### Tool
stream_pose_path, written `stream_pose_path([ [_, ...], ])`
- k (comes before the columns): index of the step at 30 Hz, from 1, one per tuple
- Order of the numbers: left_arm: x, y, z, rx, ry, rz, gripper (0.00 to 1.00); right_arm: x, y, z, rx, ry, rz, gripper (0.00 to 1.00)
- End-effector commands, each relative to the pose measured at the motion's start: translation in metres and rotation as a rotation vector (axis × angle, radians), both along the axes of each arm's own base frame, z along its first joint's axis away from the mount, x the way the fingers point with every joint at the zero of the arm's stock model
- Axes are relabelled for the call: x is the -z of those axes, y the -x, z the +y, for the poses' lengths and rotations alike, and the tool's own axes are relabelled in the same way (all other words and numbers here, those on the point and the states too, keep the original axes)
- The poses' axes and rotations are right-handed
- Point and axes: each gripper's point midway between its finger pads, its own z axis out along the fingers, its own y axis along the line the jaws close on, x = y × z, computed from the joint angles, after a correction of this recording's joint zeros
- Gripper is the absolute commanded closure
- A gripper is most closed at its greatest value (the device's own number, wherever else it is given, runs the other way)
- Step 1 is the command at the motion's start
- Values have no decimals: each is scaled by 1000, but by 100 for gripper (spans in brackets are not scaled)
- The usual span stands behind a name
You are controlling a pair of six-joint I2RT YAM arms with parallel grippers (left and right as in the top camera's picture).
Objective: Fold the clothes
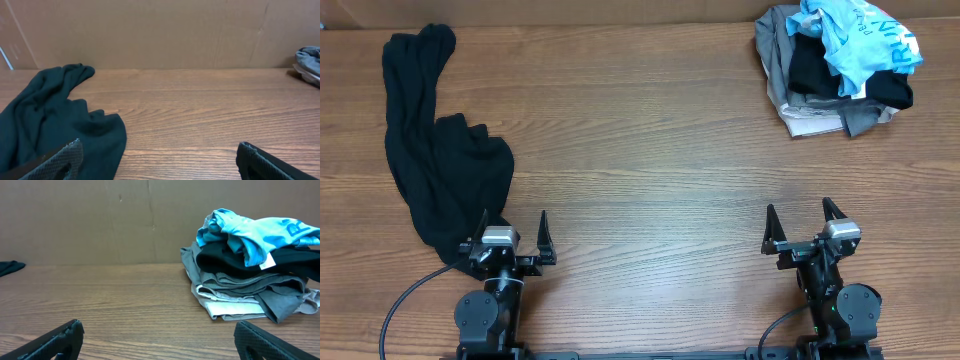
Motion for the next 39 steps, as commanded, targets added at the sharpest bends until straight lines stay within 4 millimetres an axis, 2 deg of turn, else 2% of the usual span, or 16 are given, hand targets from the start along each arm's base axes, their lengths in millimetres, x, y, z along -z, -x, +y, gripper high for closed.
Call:
stream_pose_path([
  [1, -1, 0, 3, -14, -9, -8, 0, 1, 0, -1, 6, -5, -5, 0],
  [32, -1, 0, 3, -14, -9, -8, 0, 1, 0, -1, 7, -4, -6, 0],
  [35, 0, 0, 3, -14, -9, -7, 0, -2, -1, -9, 51, 10, -19, 0],
  [39, -1, 0, 3, -14, -9, -8, 0, -1, -1, -8, 48, 5, -17, 0],
])
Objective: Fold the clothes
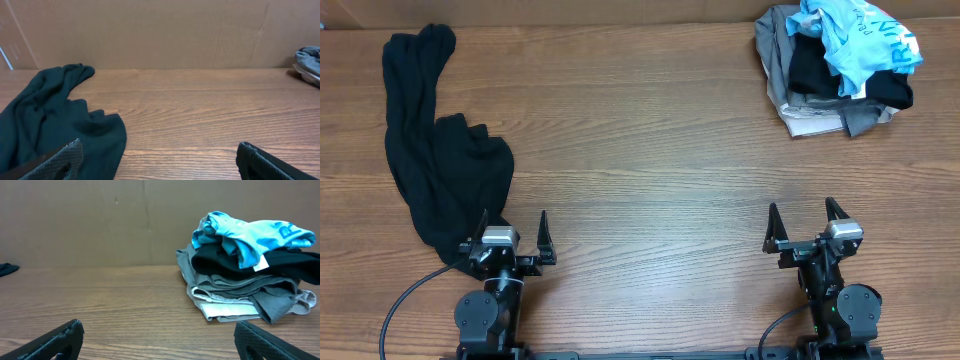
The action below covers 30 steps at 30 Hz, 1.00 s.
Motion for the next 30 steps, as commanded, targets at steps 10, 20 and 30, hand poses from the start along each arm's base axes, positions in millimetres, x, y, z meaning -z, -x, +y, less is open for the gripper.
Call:
stream_pose_path([
  [10, -2, 0, -5, 31, -4, -13, 0, -17, 2, 12, -69, 0, -81, 0],
  [20, -58, 8, -21, 124, 33, -93, 0, -69, 25, 44, -273, 4, -149, 0],
  [30, -128, -13, -19, 113, 15, 90, 0, -152, 38, 50, -312, -6, -30, 0],
])
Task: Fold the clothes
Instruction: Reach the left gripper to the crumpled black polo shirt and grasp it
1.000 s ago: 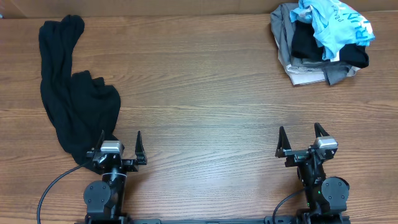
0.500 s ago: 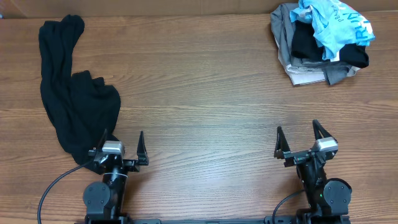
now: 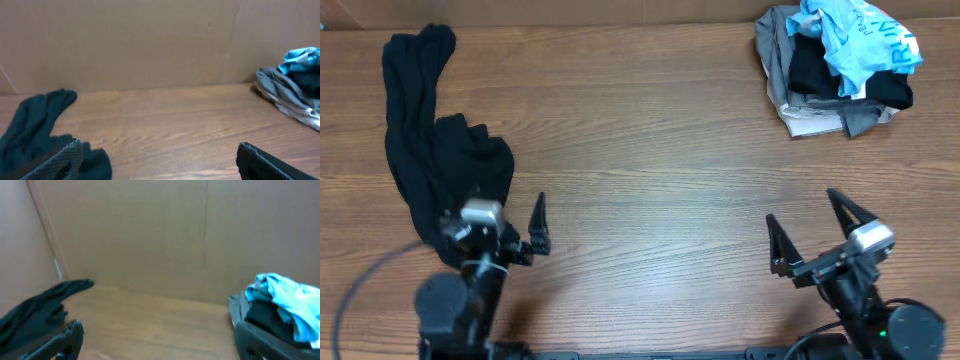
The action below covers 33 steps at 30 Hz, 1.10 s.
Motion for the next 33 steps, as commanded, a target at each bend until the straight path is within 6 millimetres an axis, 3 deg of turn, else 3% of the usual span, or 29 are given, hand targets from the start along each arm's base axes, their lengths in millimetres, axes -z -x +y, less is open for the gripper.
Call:
stream_pose_path([
  [1, -22, -17, 1, 3, -15, 97, 0, -20, -8, 5, -31, 5, 86, 0],
  [6, -22, -41, -2, 37, -60, 325, 0, -25, -33, 15, -84, 7, 278, 0],
  [12, -7, -67, -9, 101, -69, 578, 0, -8, -70, 33, -192, -11, 511, 0],
  [18, 36, -92, -21, 169, -13, 727, 0, 27, -104, 61, -376, -67, 644, 0],
  [21, 59, -96, -17, 152, -14, 806, 0, 46, -113, 68, -424, -92, 711, 0],
  [23, 79, -96, -9, 101, -2, 887, 2, 61, -119, 70, -438, -106, 763, 0],
  [27, 130, -82, 29, -177, 79, 1123, 9, 86, -127, 71, -434, -122, 850, 1],
  [30, 165, -62, 61, -367, 119, 1295, 13, 99, -130, 71, -431, -129, 892, 4],
  [33, 186, -53, 77, -414, 151, 1385, 16, 102, -131, 71, -430, -130, 901, 5],
])
